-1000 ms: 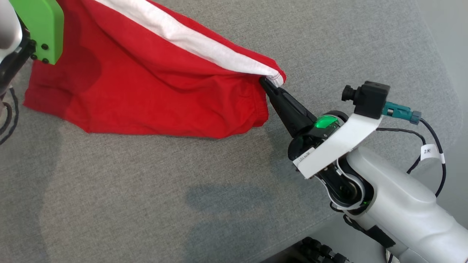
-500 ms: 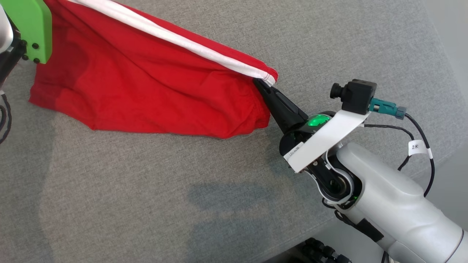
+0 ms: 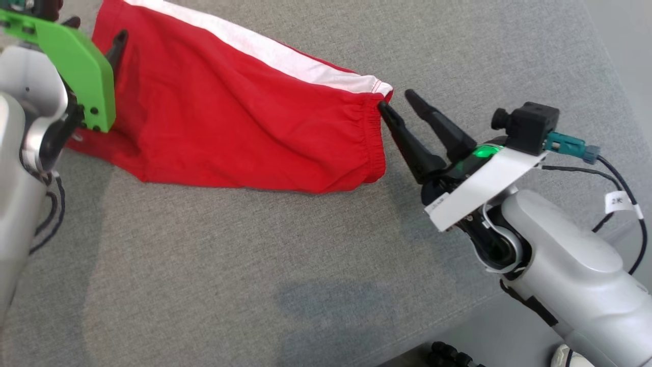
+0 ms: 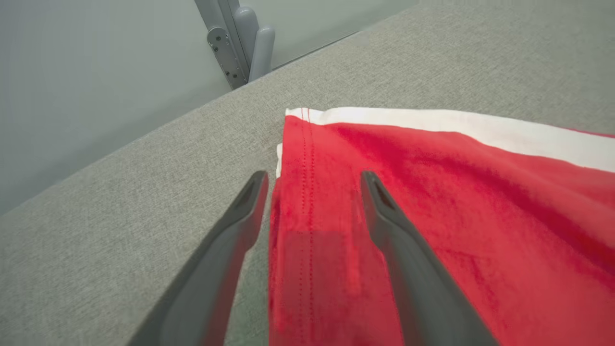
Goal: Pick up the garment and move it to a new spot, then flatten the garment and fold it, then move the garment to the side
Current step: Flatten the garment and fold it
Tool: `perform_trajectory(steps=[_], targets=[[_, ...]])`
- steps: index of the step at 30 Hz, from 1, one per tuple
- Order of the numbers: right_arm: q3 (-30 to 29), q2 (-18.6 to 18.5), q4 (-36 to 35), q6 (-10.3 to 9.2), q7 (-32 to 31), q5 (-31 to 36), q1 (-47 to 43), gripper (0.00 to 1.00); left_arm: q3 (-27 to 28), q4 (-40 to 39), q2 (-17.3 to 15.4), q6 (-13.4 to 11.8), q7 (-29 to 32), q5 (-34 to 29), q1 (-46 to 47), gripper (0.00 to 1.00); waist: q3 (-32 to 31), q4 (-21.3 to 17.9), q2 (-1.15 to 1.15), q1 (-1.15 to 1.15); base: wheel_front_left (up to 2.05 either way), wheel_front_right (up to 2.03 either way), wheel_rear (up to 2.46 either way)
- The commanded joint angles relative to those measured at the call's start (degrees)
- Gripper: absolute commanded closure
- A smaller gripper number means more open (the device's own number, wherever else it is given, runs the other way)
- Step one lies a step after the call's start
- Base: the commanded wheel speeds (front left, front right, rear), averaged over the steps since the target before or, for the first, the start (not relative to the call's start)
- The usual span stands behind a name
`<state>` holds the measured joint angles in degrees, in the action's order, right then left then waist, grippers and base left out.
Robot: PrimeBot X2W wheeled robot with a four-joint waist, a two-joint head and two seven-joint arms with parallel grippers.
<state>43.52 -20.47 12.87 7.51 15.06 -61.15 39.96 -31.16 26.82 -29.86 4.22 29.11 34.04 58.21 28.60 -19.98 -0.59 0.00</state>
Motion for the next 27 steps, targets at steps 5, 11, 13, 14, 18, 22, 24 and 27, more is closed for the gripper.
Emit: perform_trajectory(steps=[5, 11, 13, 14, 18, 22, 24, 27], targets=[[-4.69, -2.73, -0.14, -0.04, 0.17, 11.18, -3.09, 0.0, 1.83, -0.38, 0.7, -1.59, -5.8, 1.97, -5.87, 0.0, -2.51, 0.77, 0.59, 0.0, 0.0, 0.0, 0.0], [-18.09, -1.4, -2.55, -0.05, 0.17, 33.05, -11.6, 0.0, 3.93, -0.71, 3.34, -4.1, -16.74, 3.01, -13.17, 0.0, -5.33, 2.15, 0.59, 0.0, 0.0, 0.0, 0.0], [-24.29, 0.53, -5.3, -0.05, 0.17, 45.02, -17.34, 0.0, 4.94, 0.97, 5.04, -4.66, -20.34, 4.53, -15.94, 0.0, -6.02, 2.72, 0.59, 0.0, 0.0, 0.0, 0.0], [-26.65, 1.74, -6.18, -0.05, 0.17, 47.39, -19.18, 0.0, 4.99, 1.69, 5.26, -4.65, -21.01, 4.39, -16.47, 0.0, -6.12, 2.89, 0.59, 0.0, 0.0, 0.0, 0.0], [-32.77, 4.71, -9.18, -0.05, 0.17, 56.38, -25.23, 0.0, 4.68, 5.17, 6.26, -4.51, -20.55, 5.36, -17.1, 0.0, -6.15, 3.23, 0.59, 0.0, 0.0, 0.0, 0.0], [-35.89, 6.42, -11.85, -0.05, 0.17, 61.89, -29.11, 0.0, 4.46, 8.02, 6.03, -4.11, -17.61, 6.37, -15.23, 0.0, -5.78, 2.89, 0.59, 0.0, 0.0, 0.0, 0.0], [-36.92, 7.29, -12.85, -0.05, 0.17, 63.47, -30.22, 0.0, 4.45, 9.23, 5.89, -4.55, -16.39, 6.63, -14.66, 0.0, -5.63, 2.57, 0.59, 0.0, 0.0, 0.0, 0.0], [-38.11, 8.64, -13.74, -0.05, 0.17, 64.54, -31.69, 0.0, 3.96, 10.85, 6.11, -4.48, -13.96, 7.2, -14.61, 0.0, -5.86, 2.04, 0.59, 0.0, 0.0, 0.0, 0.0]])
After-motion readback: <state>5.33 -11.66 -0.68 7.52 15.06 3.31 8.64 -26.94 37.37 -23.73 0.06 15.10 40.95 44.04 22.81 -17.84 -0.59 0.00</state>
